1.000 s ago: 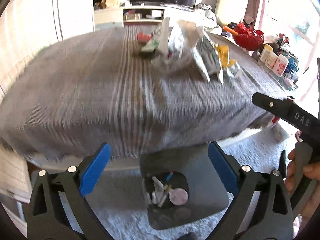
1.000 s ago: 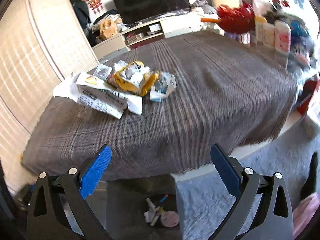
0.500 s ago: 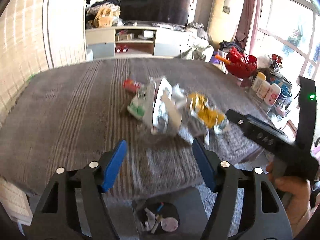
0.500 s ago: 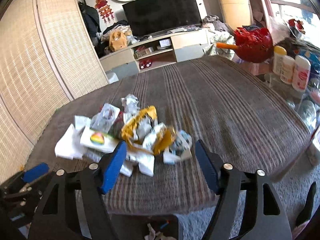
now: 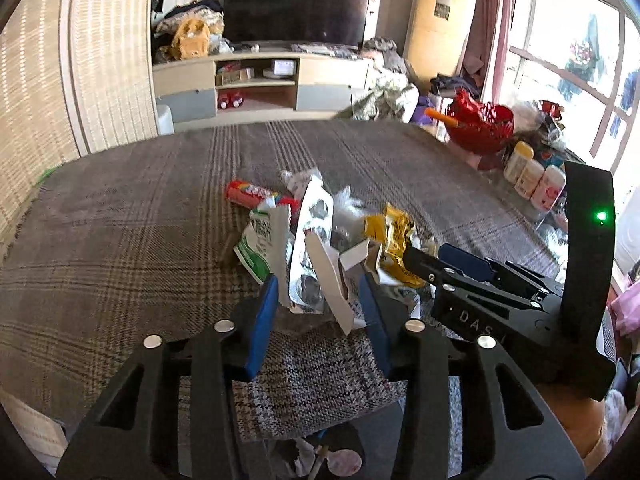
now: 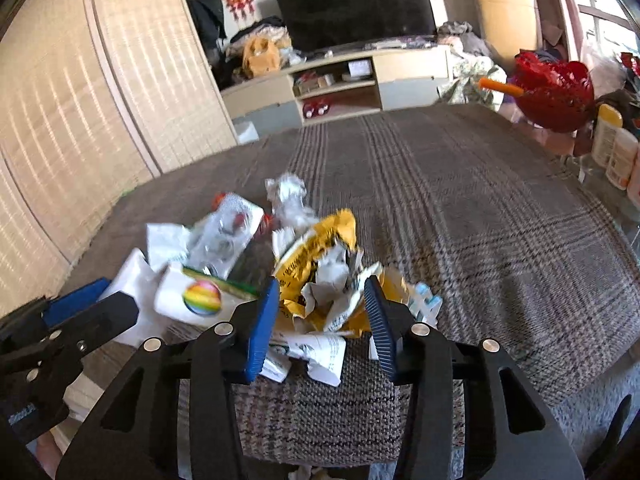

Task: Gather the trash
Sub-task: 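Grasp the white paper strip with the left tool while the right tool grasps the yellow snack bag, then carry the paper strip and yellow bag to the grey bin and release both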

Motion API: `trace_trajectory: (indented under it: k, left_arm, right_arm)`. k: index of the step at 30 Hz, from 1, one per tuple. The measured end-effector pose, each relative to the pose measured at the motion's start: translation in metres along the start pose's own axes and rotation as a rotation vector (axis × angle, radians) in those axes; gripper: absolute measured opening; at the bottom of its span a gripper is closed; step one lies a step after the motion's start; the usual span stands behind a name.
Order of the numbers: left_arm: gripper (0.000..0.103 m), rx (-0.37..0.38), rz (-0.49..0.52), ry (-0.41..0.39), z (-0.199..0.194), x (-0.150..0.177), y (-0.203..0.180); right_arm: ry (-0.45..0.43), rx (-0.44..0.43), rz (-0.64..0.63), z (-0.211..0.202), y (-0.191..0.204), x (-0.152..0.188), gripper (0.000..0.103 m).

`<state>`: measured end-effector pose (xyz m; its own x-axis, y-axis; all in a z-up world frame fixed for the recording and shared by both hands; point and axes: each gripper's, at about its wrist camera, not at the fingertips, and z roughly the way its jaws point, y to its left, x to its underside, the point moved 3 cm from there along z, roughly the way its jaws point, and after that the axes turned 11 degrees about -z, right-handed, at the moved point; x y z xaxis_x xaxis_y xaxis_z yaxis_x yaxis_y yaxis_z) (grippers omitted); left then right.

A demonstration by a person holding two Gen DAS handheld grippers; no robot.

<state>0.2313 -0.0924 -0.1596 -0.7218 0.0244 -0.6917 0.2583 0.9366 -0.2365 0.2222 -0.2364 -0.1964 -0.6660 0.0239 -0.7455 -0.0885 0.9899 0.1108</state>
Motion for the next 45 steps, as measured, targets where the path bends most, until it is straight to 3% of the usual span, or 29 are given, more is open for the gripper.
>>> trace_trajectory:
  k: [5, 11, 12, 13, 17, 24, 34, 40, 45]
  left_arm:
    - [0.018, 0.013, 0.006, 0.028, 0.012, 0.006, 0.000]
    - [0.009, 0.008, 0.009, 0.029, 0.016, 0.007, 0.001]
    - [0.007, 0.011, 0.009, 0.029, 0.016, 0.008, 0.002]
    - [0.006, 0.014, 0.007, 0.029, 0.015, 0.009, 0.003]
    - [0.004, 0.021, 0.015, 0.016, 0.011, 0.011, 0.003]
    - [0.000, 0.026, 0.038, -0.045, -0.008, 0.004, -0.006]
    - [0.000, 0.022, 0.055, -0.149, -0.066, -0.010, -0.018]
    - [0.000, 0.009, 0.038, -0.165, -0.108, 0.008, -0.016]
    - [0.000, -0.012, 0.016, -0.137, -0.132, 0.043, -0.008]
  right_arm:
    - [0.015, -0.009, -0.021, 0.006, 0.003, 0.004, 0.040]
    - [0.026, -0.021, -0.033, 0.006, 0.007, 0.007, 0.025]
    - [0.029, -0.021, -0.035, 0.007, 0.007, 0.008, 0.018]
    - [0.042, -0.014, -0.037, 0.009, 0.006, 0.008, 0.001]
    - [0.045, 0.006, -0.032, 0.009, 0.002, 0.011, 0.002]
    - [-0.035, 0.024, -0.009, -0.019, -0.008, 0.003, 0.002]
    - [-0.134, 0.031, -0.003, -0.075, -0.004, -0.003, 0.002]
    - [-0.155, 0.030, -0.030, -0.117, 0.013, 0.011, 0.002]
    - [-0.141, 0.030, -0.037, -0.147, 0.026, 0.030, 0.002]
